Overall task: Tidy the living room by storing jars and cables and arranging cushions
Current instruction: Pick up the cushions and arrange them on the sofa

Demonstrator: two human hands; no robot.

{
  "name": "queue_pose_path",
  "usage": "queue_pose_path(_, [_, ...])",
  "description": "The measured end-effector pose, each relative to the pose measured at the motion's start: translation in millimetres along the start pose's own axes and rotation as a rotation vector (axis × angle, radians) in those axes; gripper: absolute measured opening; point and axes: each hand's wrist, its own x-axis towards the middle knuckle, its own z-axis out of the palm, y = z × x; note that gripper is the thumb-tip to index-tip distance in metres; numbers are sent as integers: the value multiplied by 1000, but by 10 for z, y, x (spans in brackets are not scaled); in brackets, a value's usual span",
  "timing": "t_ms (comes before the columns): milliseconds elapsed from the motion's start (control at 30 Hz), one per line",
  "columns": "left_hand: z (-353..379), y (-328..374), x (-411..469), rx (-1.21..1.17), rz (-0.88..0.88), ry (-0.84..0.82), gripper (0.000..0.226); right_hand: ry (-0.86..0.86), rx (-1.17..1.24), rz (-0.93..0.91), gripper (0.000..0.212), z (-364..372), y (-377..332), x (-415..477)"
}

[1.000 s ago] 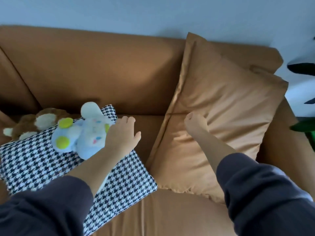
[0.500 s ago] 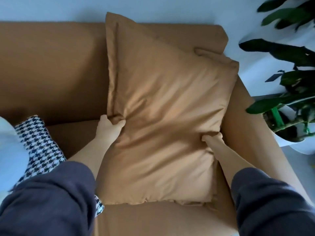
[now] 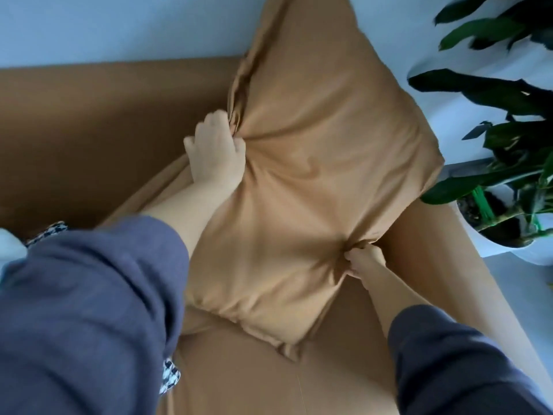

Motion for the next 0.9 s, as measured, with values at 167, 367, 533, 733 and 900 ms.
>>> queue_pose_path(167, [-287, 107, 531, 155, 167, 63, 35, -342, 282, 147, 26, 782, -227, -700])
queue_pose_path(367, [-58, -182, 257, 210, 383, -264, 63, -854, 170, 115, 56, 1472, -175, -1089])
queue_pose_path(533, [-7, -1156, -515, 260, 153, -221, 80, -236, -166, -273, 65, 1015, -470, -668])
queue_pose_path(733, [-86, -1928, -659, -328, -762, -125, 118, -15, -193, -341, 89, 81, -932, -230])
queue_pose_path(900, [130, -2146, -674, -589, -946, -254, 111, 5, 99, -281, 83, 28, -1063, 190])
